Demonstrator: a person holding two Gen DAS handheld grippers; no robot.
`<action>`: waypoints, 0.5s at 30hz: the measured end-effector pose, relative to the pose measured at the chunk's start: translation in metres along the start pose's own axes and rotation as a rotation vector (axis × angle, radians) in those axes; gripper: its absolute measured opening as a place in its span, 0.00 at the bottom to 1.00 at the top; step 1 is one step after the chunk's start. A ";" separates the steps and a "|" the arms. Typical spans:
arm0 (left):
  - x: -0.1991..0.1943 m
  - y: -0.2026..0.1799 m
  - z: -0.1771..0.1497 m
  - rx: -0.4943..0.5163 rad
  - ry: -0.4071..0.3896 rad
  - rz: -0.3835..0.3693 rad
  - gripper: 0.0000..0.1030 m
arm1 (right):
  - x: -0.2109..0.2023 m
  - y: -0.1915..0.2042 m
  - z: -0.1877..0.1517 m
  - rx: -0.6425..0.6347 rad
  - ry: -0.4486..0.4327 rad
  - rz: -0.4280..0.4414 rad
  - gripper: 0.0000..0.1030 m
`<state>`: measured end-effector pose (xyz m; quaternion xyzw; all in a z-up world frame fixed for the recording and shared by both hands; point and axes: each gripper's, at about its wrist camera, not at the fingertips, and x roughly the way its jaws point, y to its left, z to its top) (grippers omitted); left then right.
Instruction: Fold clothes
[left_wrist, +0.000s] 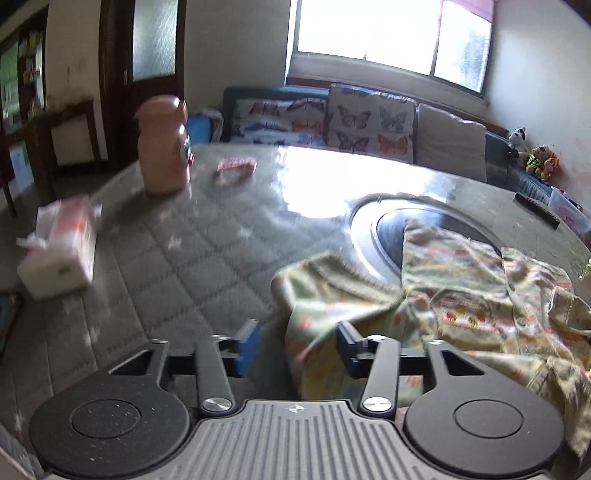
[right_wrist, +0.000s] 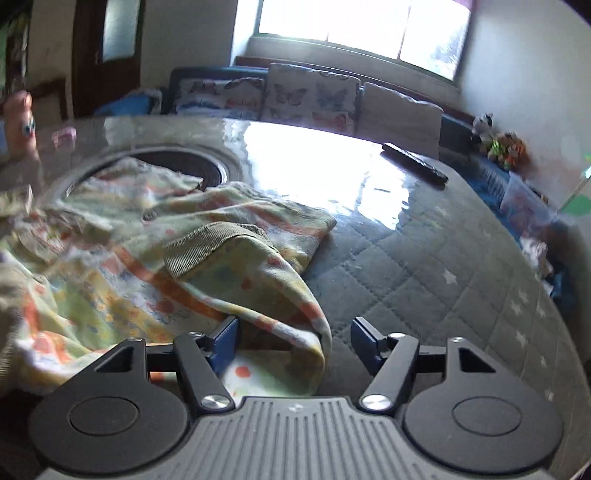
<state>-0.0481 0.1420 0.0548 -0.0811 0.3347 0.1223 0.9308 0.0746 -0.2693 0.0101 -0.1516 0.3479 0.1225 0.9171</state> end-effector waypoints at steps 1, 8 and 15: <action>0.000 -0.003 0.003 0.009 -0.012 0.000 0.55 | 0.005 0.004 0.001 -0.032 -0.002 -0.016 0.71; 0.014 -0.040 0.022 0.123 -0.058 -0.048 0.62 | -0.001 -0.015 0.010 0.028 -0.093 -0.153 0.73; 0.035 -0.066 0.026 0.187 -0.037 -0.103 0.66 | -0.042 -0.080 -0.013 0.293 -0.138 -0.320 0.77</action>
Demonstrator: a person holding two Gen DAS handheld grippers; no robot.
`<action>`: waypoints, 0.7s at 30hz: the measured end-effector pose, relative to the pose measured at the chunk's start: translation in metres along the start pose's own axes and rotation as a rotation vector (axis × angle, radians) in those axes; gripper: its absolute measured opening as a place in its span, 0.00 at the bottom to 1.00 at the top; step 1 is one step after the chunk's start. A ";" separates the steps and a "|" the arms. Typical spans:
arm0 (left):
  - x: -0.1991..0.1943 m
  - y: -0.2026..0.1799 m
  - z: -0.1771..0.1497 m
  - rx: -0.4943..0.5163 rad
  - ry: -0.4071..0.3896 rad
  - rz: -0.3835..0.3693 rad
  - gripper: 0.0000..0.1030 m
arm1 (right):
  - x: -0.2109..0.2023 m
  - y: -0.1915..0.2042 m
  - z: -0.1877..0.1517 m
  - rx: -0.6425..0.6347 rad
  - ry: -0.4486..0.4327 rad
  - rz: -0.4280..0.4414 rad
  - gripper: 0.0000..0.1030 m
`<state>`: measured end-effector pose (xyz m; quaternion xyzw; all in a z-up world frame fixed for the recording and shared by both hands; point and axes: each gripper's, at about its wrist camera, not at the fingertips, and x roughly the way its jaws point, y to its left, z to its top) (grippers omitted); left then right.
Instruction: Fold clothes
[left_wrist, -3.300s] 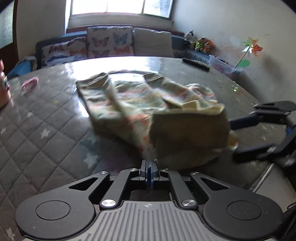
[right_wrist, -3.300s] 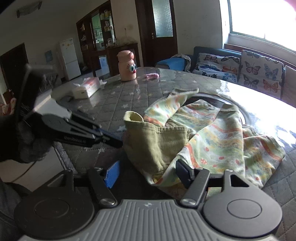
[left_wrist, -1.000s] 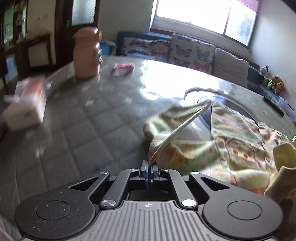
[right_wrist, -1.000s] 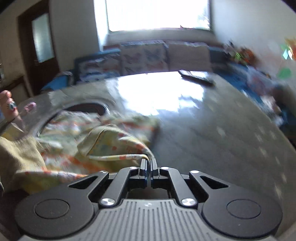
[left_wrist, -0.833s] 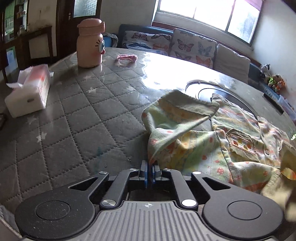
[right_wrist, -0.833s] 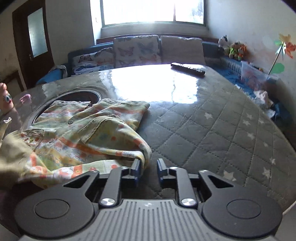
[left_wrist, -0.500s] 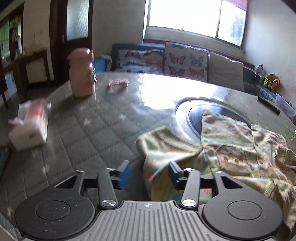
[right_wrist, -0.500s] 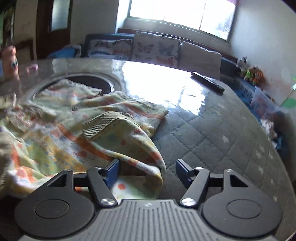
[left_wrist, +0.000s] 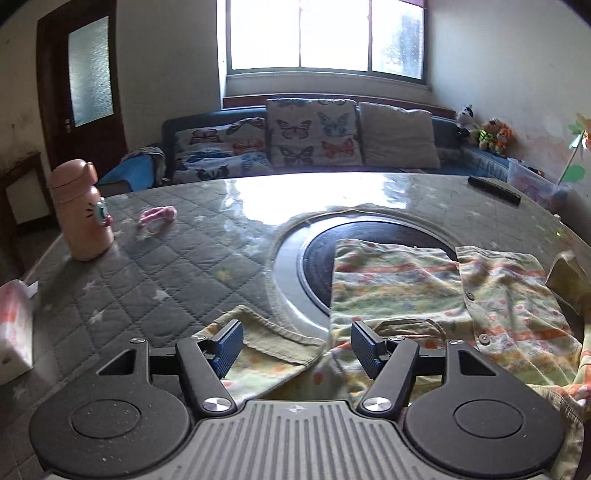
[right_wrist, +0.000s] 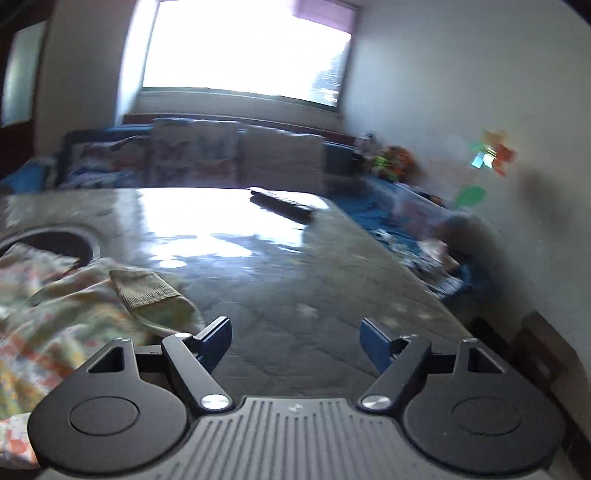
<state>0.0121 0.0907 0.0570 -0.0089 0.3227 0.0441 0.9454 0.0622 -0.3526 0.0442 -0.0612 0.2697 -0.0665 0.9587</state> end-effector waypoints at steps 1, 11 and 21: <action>0.002 -0.002 0.001 0.007 0.001 -0.007 0.66 | 0.000 -0.009 -0.003 0.024 0.014 -0.015 0.77; 0.032 -0.029 0.014 0.068 0.024 -0.067 0.66 | 0.002 0.013 0.003 -0.016 0.018 0.126 0.81; 0.048 -0.046 0.015 0.099 0.049 -0.093 0.67 | 0.066 0.059 0.005 -0.143 0.104 0.145 0.85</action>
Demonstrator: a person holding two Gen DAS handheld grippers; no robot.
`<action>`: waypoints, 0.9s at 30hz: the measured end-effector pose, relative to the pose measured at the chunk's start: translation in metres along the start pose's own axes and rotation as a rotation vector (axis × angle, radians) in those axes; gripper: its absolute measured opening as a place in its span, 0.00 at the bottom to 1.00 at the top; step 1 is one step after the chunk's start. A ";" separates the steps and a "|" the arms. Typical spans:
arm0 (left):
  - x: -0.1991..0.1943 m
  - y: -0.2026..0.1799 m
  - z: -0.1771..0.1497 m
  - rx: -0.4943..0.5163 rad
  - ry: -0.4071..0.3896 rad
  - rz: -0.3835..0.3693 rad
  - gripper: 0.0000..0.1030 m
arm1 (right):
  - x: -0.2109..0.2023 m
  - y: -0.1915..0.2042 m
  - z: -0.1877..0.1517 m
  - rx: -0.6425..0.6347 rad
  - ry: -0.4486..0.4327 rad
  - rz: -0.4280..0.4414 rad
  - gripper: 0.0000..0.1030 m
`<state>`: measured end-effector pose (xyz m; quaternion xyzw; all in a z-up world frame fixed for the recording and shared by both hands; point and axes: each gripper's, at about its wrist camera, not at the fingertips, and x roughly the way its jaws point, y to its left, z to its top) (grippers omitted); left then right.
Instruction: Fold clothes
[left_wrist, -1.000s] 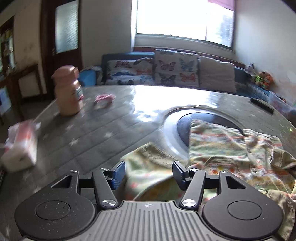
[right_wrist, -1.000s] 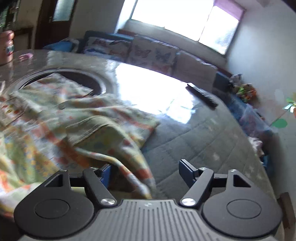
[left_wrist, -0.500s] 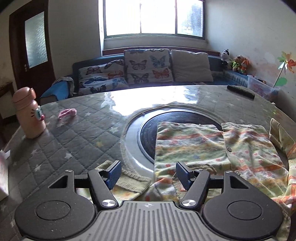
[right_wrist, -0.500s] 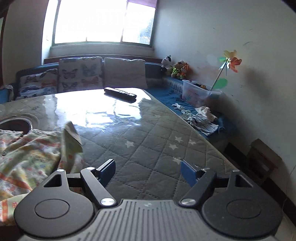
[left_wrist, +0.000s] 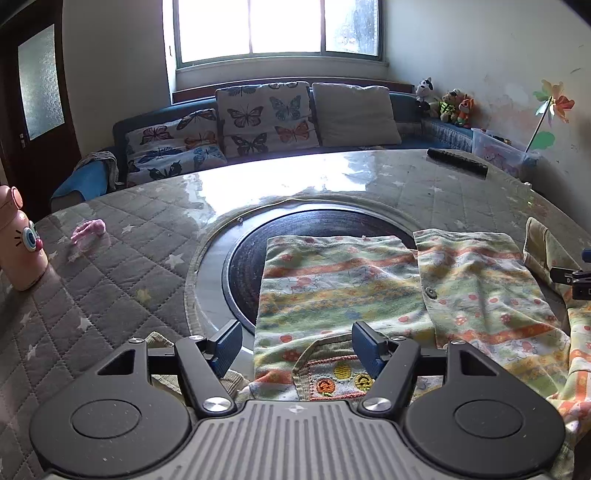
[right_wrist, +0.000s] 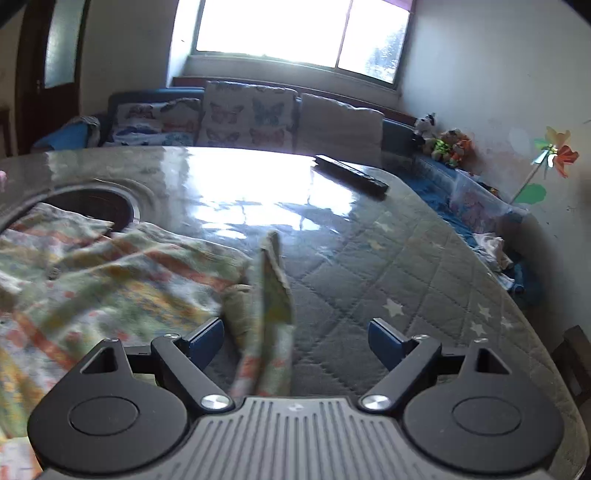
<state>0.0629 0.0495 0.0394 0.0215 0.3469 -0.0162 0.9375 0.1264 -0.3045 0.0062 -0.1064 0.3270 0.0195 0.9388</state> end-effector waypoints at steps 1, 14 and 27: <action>0.001 0.001 0.000 -0.001 0.002 0.002 0.67 | 0.002 -0.005 -0.002 0.011 0.011 -0.022 0.85; 0.009 -0.001 0.000 0.009 0.021 -0.001 0.67 | -0.044 -0.083 -0.055 0.154 0.075 -0.245 0.85; 0.021 -0.005 0.014 0.020 0.018 0.011 0.67 | -0.038 -0.042 -0.006 0.097 -0.044 -0.048 0.86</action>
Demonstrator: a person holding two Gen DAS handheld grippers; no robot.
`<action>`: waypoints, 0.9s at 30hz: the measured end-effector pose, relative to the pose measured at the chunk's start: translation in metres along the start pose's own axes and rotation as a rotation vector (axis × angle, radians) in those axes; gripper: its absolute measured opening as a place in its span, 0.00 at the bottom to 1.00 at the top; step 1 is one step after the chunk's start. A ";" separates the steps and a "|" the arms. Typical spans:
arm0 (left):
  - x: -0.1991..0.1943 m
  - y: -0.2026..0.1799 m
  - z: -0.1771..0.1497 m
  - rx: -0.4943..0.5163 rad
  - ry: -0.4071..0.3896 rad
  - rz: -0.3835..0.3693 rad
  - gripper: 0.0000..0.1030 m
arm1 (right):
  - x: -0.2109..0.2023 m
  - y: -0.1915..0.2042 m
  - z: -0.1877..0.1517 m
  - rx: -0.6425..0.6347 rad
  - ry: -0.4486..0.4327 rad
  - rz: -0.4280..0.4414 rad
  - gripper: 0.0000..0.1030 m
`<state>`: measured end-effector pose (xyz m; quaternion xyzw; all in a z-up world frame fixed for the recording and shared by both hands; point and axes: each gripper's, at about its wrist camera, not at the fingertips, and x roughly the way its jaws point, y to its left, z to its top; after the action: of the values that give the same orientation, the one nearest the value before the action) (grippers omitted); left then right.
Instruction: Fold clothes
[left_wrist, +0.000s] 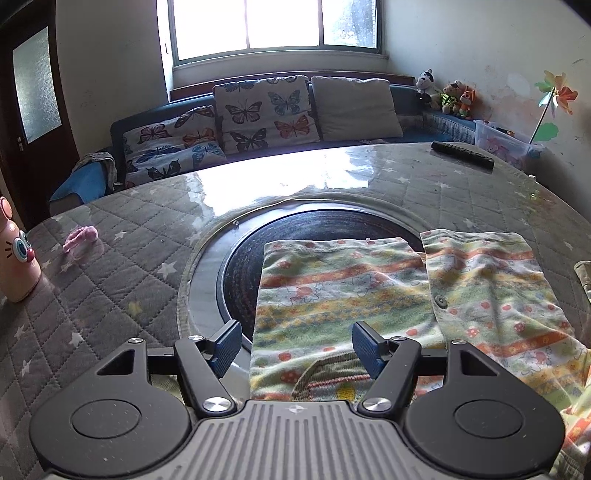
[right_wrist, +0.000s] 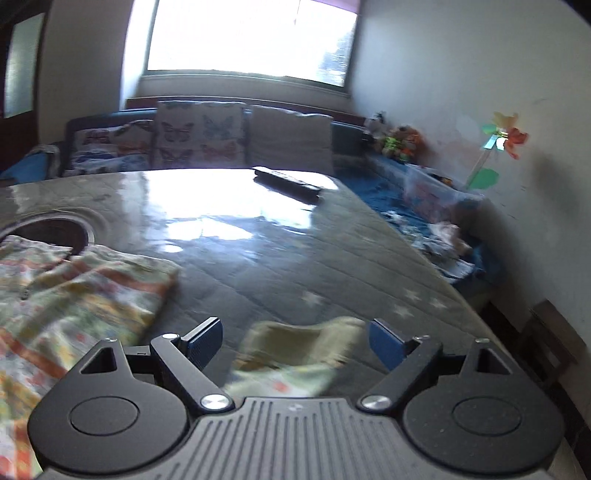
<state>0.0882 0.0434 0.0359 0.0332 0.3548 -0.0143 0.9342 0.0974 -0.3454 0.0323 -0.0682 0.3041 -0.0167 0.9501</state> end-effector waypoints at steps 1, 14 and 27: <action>0.003 0.001 0.002 -0.002 0.003 0.000 0.67 | 0.004 0.007 0.004 -0.008 0.002 0.037 0.86; 0.056 0.021 0.011 -0.031 0.055 -0.011 0.66 | 0.073 0.055 0.019 -0.010 0.193 0.343 0.62; 0.086 0.026 0.025 -0.015 0.051 -0.081 0.35 | 0.093 0.072 0.040 -0.063 0.192 0.381 0.10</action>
<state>0.1706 0.0673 -0.0011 0.0122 0.3796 -0.0488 0.9238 0.1957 -0.2764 0.0012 -0.0374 0.4007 0.1661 0.9002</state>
